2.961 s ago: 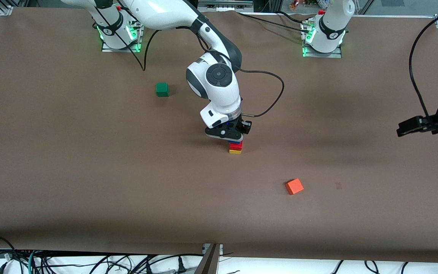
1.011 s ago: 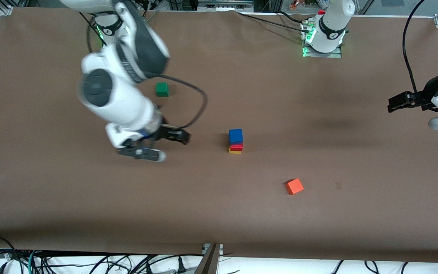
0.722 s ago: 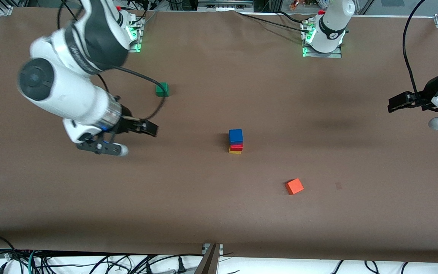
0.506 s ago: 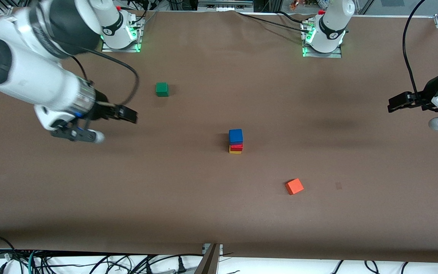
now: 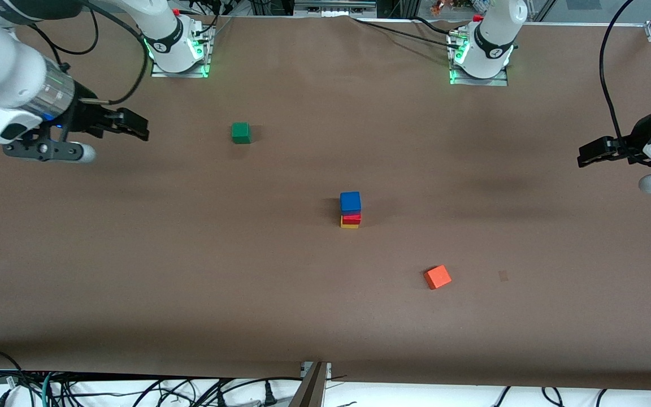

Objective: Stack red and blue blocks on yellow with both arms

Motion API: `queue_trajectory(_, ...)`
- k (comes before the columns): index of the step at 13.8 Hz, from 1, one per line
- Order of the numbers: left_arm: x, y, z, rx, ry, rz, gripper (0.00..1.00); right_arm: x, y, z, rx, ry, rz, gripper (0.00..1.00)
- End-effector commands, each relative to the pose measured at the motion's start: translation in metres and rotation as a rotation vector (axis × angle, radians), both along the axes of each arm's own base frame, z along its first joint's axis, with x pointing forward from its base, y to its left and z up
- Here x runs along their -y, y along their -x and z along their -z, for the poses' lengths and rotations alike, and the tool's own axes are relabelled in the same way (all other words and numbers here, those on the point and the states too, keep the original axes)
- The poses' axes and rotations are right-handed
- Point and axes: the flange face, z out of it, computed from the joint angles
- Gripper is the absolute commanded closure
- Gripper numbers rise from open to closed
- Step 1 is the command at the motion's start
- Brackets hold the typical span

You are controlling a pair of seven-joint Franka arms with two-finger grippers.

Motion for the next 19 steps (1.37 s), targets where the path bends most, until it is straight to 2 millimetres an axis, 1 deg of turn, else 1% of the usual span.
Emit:
queue_trajectory(1,-0.005,0.001,-0.001,0.011,0.02,0.008,0.0,0.028,0.006,0.01,0.011,0.028,-0.045,0.0)
queue_trajectory(4,-0.005,0.001,-0.001,0.011,0.02,0.008,0.0,0.053,0.013,0.011,0.034,0.012,-0.096,0.0)
queue_trajectory(6,-0.004,0.001,-0.001,0.011,0.021,0.01,0.0,0.057,0.014,0.006,0.048,0.004,-0.13,0.0)
queue_trajectory(8,-0.005,0.001,-0.001,0.011,0.021,0.008,0.0,0.058,0.01,0.001,0.057,0.004,-0.151,0.0)
queue_trajectory(10,-0.004,0.001,-0.001,0.011,0.02,0.01,0.0,0.055,0.001,-0.004,0.073,0.008,-0.165,0.0)
queue_trajectory(12,-0.004,0.001,-0.001,0.011,0.018,0.01,0.0,0.054,-0.006,-0.015,0.094,0.01,-0.167,0.0)
queue_trajectory(14,-0.004,0.001,-0.001,0.011,0.021,0.01,0.0,0.057,-0.007,-0.02,0.102,0.01,-0.163,0.0)
queue_trajectory(19,-0.005,0.001,-0.001,0.011,0.021,0.008,0.0,0.055,-0.004,-0.019,0.08,0.011,-0.164,0.0)
